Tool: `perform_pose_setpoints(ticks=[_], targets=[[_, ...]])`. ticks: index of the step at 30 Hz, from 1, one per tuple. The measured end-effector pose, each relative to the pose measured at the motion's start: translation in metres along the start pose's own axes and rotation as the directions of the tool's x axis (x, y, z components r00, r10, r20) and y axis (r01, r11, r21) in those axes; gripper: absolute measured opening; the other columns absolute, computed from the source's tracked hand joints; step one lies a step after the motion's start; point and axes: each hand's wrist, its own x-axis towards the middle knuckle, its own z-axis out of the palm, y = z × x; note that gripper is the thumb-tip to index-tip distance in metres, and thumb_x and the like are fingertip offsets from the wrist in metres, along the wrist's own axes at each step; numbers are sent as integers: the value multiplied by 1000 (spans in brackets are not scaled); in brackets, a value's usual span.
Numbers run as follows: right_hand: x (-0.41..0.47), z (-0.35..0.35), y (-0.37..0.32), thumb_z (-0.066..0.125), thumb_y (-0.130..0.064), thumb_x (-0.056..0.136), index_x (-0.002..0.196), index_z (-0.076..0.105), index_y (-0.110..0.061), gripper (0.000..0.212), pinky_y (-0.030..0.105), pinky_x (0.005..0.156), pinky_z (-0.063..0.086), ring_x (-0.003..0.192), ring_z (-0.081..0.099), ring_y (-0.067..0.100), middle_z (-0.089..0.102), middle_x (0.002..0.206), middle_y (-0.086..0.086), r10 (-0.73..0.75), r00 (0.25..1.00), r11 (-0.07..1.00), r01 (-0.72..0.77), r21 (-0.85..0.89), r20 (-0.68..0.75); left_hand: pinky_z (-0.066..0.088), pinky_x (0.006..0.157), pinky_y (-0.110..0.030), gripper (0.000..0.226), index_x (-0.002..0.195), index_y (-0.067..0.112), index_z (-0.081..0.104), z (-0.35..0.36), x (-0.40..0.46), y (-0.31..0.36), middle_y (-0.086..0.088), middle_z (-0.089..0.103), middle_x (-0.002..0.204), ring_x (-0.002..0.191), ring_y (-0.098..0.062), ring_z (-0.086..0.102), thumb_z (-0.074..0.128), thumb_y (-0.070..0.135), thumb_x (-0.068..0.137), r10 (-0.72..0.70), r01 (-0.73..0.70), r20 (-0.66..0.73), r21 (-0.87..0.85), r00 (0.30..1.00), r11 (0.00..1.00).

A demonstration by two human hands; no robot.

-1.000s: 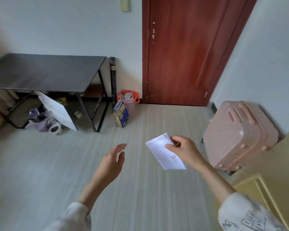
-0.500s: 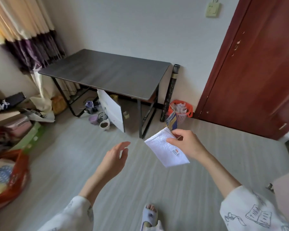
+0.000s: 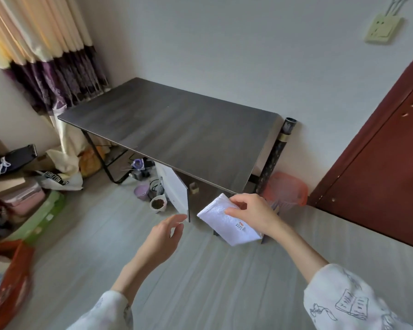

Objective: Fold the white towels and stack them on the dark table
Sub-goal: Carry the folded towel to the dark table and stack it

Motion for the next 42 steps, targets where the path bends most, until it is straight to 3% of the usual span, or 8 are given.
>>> perform_pose_setpoints(ticks=[4,11,15,18,25,31,37,42], targets=[[90,-1,-2,64,-25,82,84,62,-2,24,26,64,34,68,44,11,60,83,15,-4,998,1000,3,13,60,44,93,-25,29,122,20,56,-17,90,-14,6,59,119,107,-11,57,47,18,94,14,-14,5,-40,1000,999],[245,9,1,66,-26,81,89,66,-8,20,27,68,37,70,45,11,60,85,11,48,990,998,-52,33,130,35,98,-22,56,129,28,46,-46,263,-39,16,53,120,116,-3,45,67,42,79,84,-64,295,-75,952,995],[316,6,5,65,-25,82,87,66,-11,15,23,63,35,66,44,8,56,76,-1,94,986,992,-105,72,141,44,74,-19,11,95,36,58,-54,343,-46,20,61,89,85,4,55,62,33,85,68,-33,377,-99,924,994],[356,1,16,64,-25,83,89,67,-14,13,19,63,39,66,50,5,61,76,-6,155,977,977,-173,126,146,31,56,-14,23,70,36,50,-50,388,-48,21,49,59,58,1,42,56,27,90,69,-26,408,-112,910,993],[451,-9,80,61,-34,87,103,64,-15,25,17,69,41,91,59,10,65,98,-3,360,878,853,-447,271,316,40,58,-10,13,90,16,61,-21,492,-67,9,60,78,64,4,55,53,26,93,-38,217,564,-255,825,942],[517,-5,147,64,-31,86,105,60,-15,25,24,77,49,95,57,13,61,107,1,482,751,777,-604,175,450,44,59,-19,19,101,15,61,13,570,-92,4,64,84,71,-8,59,52,29,93,-251,480,625,-227,739,847],[575,-3,171,59,-20,86,105,60,-11,21,29,75,48,89,57,17,61,98,1,552,789,792,-597,127,268,56,81,-35,16,100,15,61,38,635,-106,-4,67,94,88,-18,65,51,25,93,-377,528,556,-135,741,838],[598,-4,178,57,-16,85,101,62,-8,19,27,72,44,85,55,16,63,99,6,560,816,807,-576,131,141,56,82,-36,18,102,10,63,45,668,-112,-8,69,93,87,-22,67,48,14,92,-431,504,479,-28,765,863]])
